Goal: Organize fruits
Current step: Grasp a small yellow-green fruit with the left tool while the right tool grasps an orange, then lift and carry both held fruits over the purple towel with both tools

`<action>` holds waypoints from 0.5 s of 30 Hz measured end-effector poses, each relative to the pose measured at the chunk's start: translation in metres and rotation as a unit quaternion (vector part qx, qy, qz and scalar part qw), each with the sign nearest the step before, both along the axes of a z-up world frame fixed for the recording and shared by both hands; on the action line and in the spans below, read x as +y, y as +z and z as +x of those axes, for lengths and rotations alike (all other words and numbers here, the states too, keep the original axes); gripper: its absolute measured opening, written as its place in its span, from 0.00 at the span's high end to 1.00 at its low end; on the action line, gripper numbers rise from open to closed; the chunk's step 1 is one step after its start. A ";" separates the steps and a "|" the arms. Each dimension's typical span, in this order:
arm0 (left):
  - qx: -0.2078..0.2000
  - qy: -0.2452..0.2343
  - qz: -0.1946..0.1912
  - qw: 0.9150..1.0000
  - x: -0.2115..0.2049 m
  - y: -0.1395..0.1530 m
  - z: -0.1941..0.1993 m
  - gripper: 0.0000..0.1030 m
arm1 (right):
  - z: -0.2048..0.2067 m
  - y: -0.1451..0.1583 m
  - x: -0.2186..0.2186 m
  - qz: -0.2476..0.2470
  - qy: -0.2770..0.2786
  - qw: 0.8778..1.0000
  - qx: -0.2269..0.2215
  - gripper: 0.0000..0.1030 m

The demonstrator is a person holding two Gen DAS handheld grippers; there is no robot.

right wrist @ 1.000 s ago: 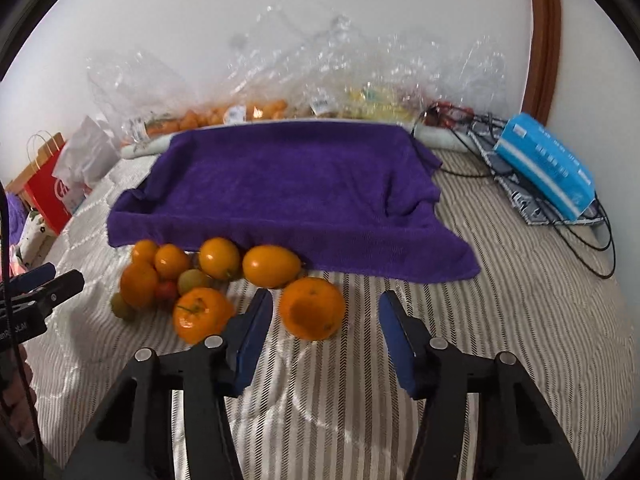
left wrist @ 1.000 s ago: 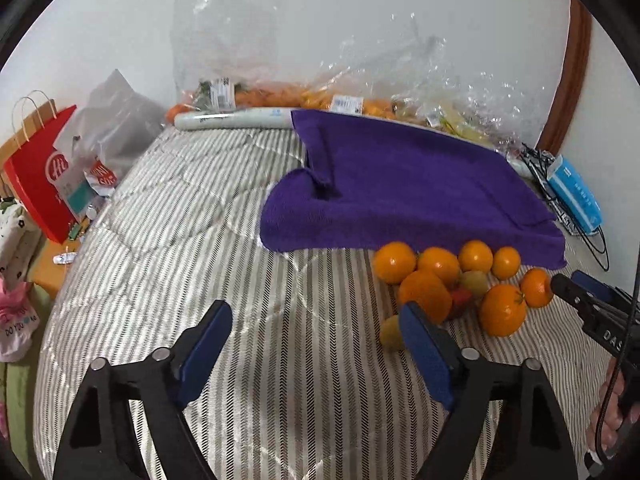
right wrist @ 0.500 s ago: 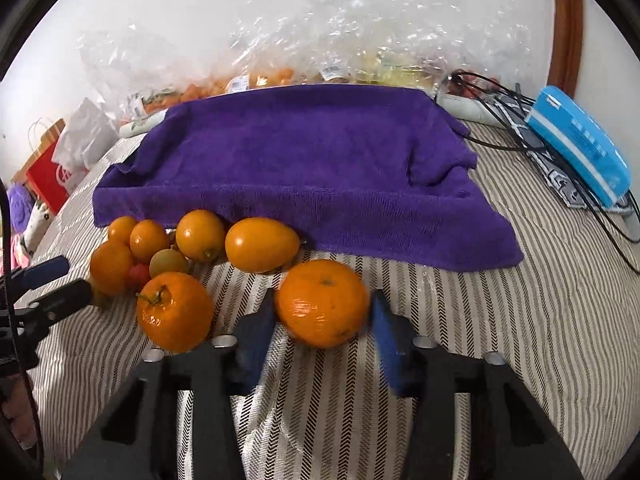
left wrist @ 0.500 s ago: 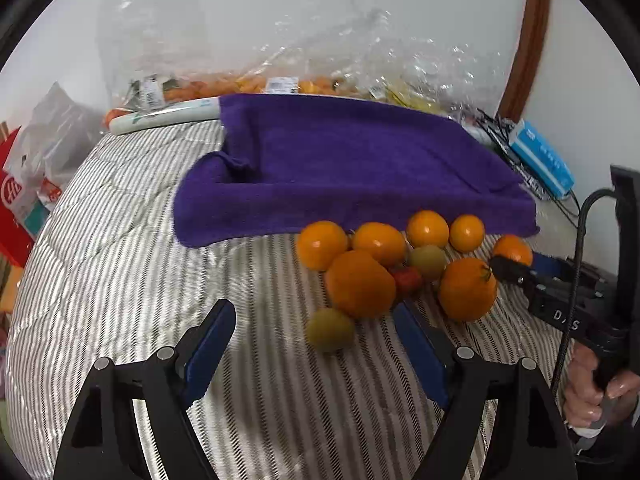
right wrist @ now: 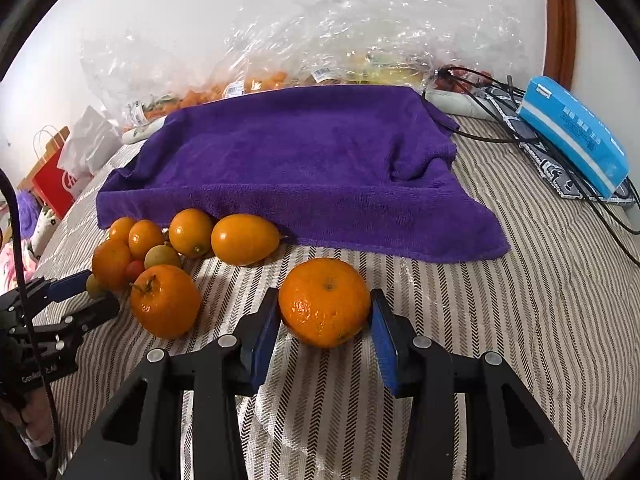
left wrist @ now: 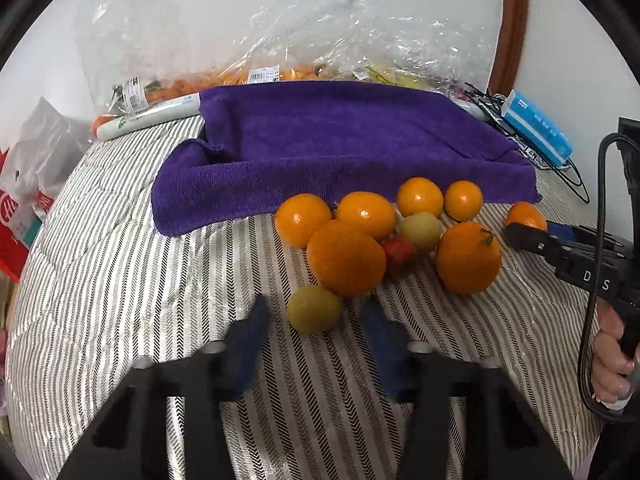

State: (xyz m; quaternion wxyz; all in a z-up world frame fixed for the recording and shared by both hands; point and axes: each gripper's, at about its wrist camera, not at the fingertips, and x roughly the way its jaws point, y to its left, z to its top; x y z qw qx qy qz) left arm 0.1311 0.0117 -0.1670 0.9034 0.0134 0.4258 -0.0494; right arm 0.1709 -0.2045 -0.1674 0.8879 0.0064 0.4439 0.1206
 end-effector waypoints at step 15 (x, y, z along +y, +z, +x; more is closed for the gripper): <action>-0.001 0.000 -0.027 1.000 0.004 0.001 0.001 0.75 | -0.004 0.001 0.001 0.009 0.008 1.000 -0.008 0.58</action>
